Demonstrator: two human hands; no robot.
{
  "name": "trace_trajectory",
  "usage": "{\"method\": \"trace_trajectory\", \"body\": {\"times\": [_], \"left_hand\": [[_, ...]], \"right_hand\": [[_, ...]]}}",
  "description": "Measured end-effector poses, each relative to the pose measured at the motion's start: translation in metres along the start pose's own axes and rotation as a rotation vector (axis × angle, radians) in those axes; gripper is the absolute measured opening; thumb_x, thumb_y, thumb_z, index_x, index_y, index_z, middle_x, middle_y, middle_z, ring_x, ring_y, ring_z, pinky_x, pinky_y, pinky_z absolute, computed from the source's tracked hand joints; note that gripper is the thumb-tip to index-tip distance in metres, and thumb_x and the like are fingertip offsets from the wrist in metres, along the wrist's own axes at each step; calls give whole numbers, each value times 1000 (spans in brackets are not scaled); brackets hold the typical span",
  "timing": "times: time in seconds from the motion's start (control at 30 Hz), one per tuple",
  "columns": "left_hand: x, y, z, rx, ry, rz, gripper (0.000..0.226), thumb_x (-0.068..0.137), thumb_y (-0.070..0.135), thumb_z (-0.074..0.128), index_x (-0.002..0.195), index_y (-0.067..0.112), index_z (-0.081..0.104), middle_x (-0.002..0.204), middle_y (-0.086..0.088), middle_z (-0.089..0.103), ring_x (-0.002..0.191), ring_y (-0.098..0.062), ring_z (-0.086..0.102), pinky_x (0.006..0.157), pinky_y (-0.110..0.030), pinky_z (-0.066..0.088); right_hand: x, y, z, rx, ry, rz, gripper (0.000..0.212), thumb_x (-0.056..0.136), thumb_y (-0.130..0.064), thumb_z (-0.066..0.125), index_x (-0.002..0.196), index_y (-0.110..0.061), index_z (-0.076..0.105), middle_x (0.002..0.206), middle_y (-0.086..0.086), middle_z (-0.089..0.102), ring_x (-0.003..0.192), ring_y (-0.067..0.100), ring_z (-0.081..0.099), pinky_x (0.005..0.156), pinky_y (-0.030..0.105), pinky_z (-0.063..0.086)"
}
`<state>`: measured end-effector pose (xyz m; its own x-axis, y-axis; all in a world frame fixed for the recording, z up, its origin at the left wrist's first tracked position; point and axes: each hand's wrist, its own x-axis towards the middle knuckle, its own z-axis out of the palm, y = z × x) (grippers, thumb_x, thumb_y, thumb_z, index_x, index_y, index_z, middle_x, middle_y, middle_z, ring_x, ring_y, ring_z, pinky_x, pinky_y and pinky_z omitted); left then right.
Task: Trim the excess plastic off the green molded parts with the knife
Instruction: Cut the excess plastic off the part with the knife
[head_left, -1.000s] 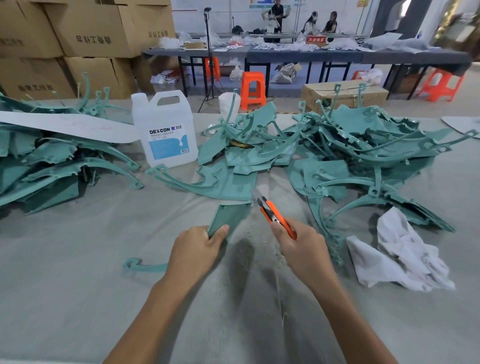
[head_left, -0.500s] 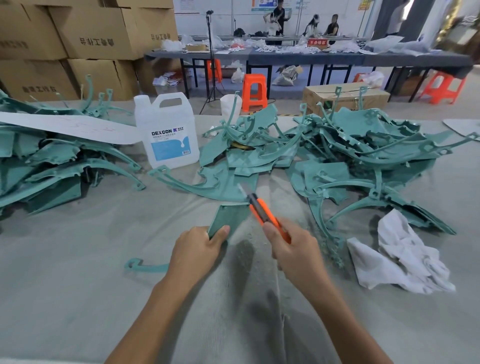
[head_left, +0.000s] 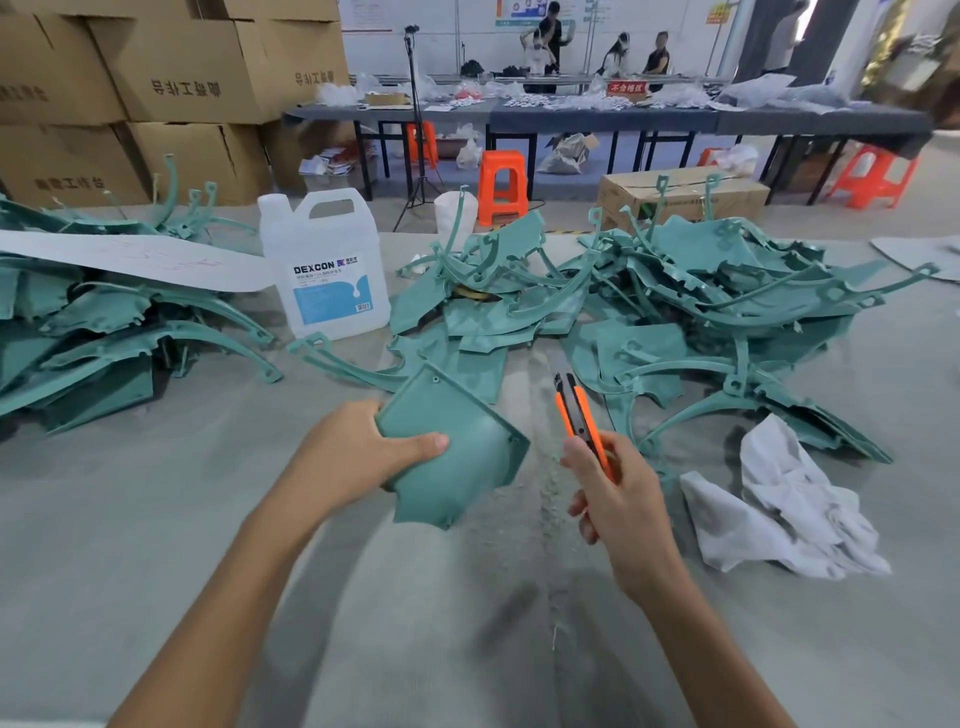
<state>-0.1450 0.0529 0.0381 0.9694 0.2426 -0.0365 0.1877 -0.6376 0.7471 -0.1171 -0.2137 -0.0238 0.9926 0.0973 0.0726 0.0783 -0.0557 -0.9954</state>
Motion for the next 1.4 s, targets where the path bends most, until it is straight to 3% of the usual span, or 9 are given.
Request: {"method": "trace_trajectory", "body": {"times": [0.13, 0.2, 0.27, 0.37, 0.43, 0.6, 0.87, 1.23, 1.4], "left_hand": [[-3, 12, -2, -43, -131, -18, 60, 59, 64, 86, 102, 35, 57, 78, 8, 76, 63, -12, 71, 49, -27, 52], [-5, 9, 5, 185, -3, 24, 70, 64, 74, 76, 120, 43, 49, 100, 12, 72, 89, -13, 69, 73, -33, 54], [-11, 0, 16, 425, 86, 181, 86, 67, 90, 55, 139, 46, 40, 134, 13, 56, 125, -15, 52, 103, -38, 40], [-25, -13, 35, 436, -237, 295, 110, 54, 107, 35, 151, 54, 24, 158, 30, 15, 149, 2, 9, 120, -39, 3], [-27, -26, 48, 457, -296, 310, 106, 59, 101, 44, 151, 57, 19, 156, 34, 9, 146, 9, 3, 122, -41, -1], [-13, -40, 53, 226, -20, 376, 34, 96, 39, 64, 129, 35, 66, 129, 19, 66, 121, -8, 61, 103, -35, 47], [-7, -45, 51, 202, -27, 304, 31, 97, 42, 61, 127, 39, 67, 127, 21, 66, 117, -2, 57, 91, -13, 41], [-20, -34, 51, 227, -18, 361, 32, 95, 28, 68, 127, 32, 69, 125, 16, 69, 117, -10, 64, 97, -33, 51], [-19, -33, 52, 266, -14, 359, 35, 96, 29, 66, 130, 33, 66, 128, 18, 67, 120, -8, 61, 99, -34, 50]], "right_hand": [[-6, -8, 18, 200, -144, 107, 35, 81, -28, 81, 105, -14, 59, 76, 0, 62, 61, 19, 64, 39, 27, 40], [-7, -9, 24, 238, -108, 148, 29, 86, -10, 77, 106, -7, 57, 74, 5, 62, 57, 19, 61, 41, 28, 44], [-7, -9, 27, 281, -61, 213, 27, 89, -4, 73, 107, -4, 54, 71, 4, 65, 55, 20, 60, 44, 29, 47], [-3, -8, 30, 388, -20, 336, 25, 89, -1, 72, 104, -5, 52, 64, 0, 63, 51, 16, 57, 43, 24, 47], [-2, -8, 31, 414, -6, 393, 25, 90, -3, 72, 104, -6, 52, 64, 0, 61, 49, 13, 55, 40, 21, 44], [-10, -9, 24, 139, -78, 282, 18, 100, -30, 62, 105, -12, 61, 83, 7, 71, 48, 16, 56, 34, 24, 36], [-52, -15, -30, -387, -80, 0, 10, 96, -42, 59, 93, -40, 68, 74, -2, 67, 46, 15, 58, 40, 27, 44], [-70, -17, -40, -881, -81, -1, 17, 99, -50, 49, 100, -40, 63, 64, -5, 63, 61, 7, 58, 59, 23, 44], [-88, -13, -41, -756, 11, -59, 10, 90, -54, 55, 88, -46, 62, 66, -12, 66, 62, 6, 62, 64, 23, 48]]}}
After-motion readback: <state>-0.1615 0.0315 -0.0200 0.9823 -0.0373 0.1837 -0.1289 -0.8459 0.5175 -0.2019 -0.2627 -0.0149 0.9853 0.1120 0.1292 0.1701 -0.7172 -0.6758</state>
